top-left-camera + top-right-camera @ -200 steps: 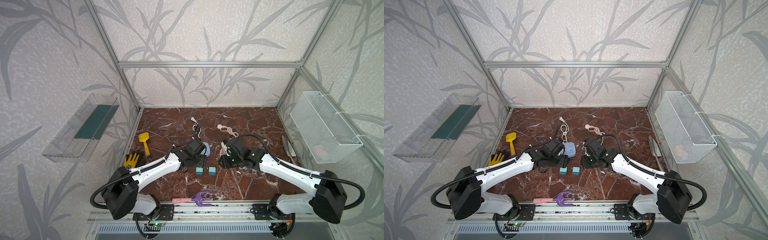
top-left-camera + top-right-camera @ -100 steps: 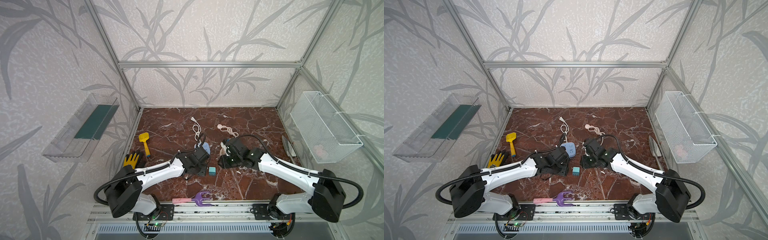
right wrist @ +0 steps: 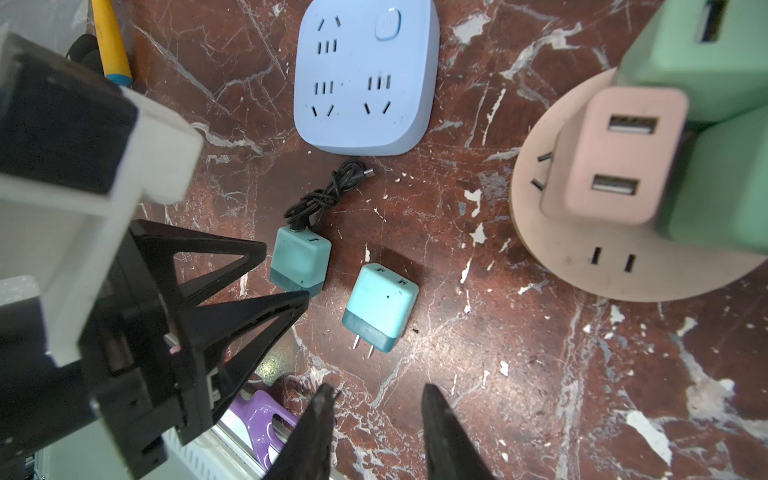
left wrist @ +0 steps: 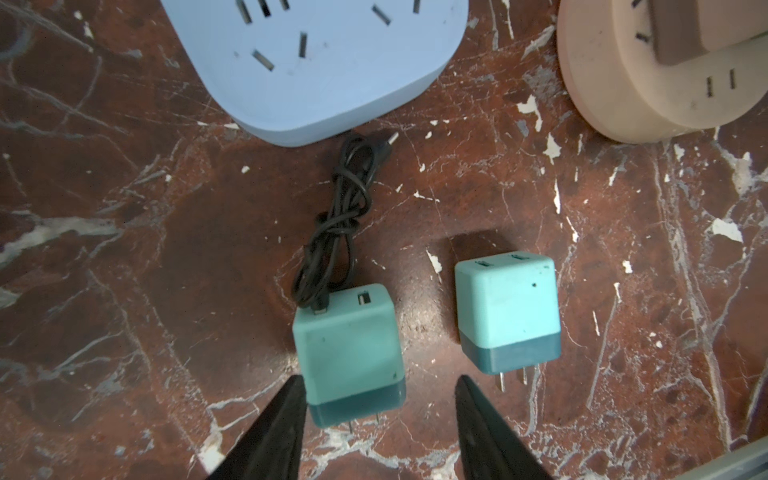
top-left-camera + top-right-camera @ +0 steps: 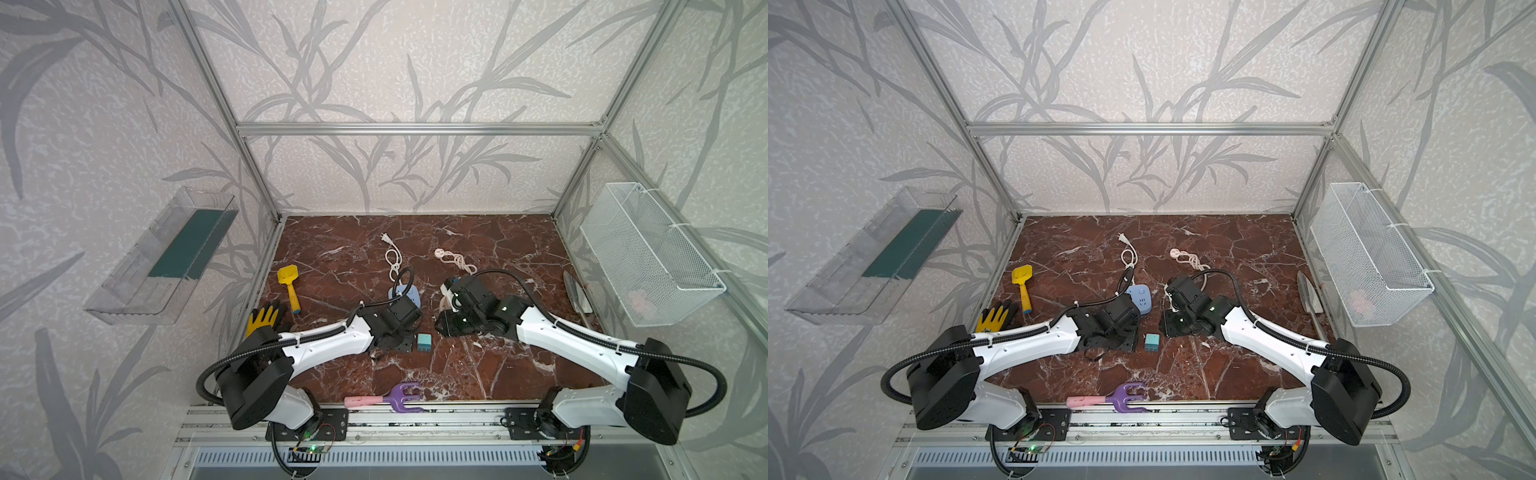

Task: Insert the plug
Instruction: 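Lower the left gripper and close it on the teal charger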

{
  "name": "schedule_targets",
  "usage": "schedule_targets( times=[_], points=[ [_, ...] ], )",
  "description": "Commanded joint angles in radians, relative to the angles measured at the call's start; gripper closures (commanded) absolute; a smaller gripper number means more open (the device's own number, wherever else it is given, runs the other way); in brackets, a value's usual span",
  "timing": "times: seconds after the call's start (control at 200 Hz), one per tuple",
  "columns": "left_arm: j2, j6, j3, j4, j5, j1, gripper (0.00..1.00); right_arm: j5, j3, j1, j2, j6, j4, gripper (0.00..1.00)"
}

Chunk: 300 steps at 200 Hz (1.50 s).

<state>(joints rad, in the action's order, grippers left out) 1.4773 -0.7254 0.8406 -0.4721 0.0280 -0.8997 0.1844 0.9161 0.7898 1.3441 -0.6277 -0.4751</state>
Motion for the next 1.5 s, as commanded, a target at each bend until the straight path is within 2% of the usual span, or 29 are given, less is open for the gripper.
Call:
schedule_targets(
  times=[0.0,0.24,0.945,1.105,1.215,1.355,1.39,1.42,1.495],
  points=[
    [0.031,-0.028,-0.012,0.014,0.010,-0.004,0.45,0.010,0.023,-0.004,0.005,0.003,-0.003,0.64],
    [0.062,-0.023,-0.010,0.029,0.004,-0.004,0.48,0.006,0.020,-0.004,0.010,0.001,-0.001,0.63],
    [0.115,-0.023,-0.006,0.029,0.011,-0.005,0.47,0.009,0.006,-0.004,0.023,-0.001,0.011,0.63],
    [0.107,-0.025,-0.011,0.026,0.016,-0.005,0.50,0.001,0.005,-0.004,0.020,-0.001,0.009,0.63],
    [0.101,-0.024,-0.018,0.020,0.019,-0.005,0.57,0.005,0.006,-0.004,0.025,0.001,0.009,0.63],
    [0.081,-0.005,-0.017,-0.007,0.035,-0.005,0.70,0.011,0.015,-0.008,0.035,0.009,0.013,0.63],
    [0.073,0.006,-0.015,-0.019,0.043,-0.005,0.80,0.013,0.019,-0.008,0.036,0.013,0.013,0.64],
    [0.066,0.014,-0.010,-0.034,0.055,-0.005,0.99,0.015,0.023,-0.010,0.038,0.017,0.010,0.63],
    [0.044,0.037,0.013,-0.089,0.093,-0.004,1.00,0.019,0.034,-0.014,0.040,0.027,0.008,0.64]
  ],
)
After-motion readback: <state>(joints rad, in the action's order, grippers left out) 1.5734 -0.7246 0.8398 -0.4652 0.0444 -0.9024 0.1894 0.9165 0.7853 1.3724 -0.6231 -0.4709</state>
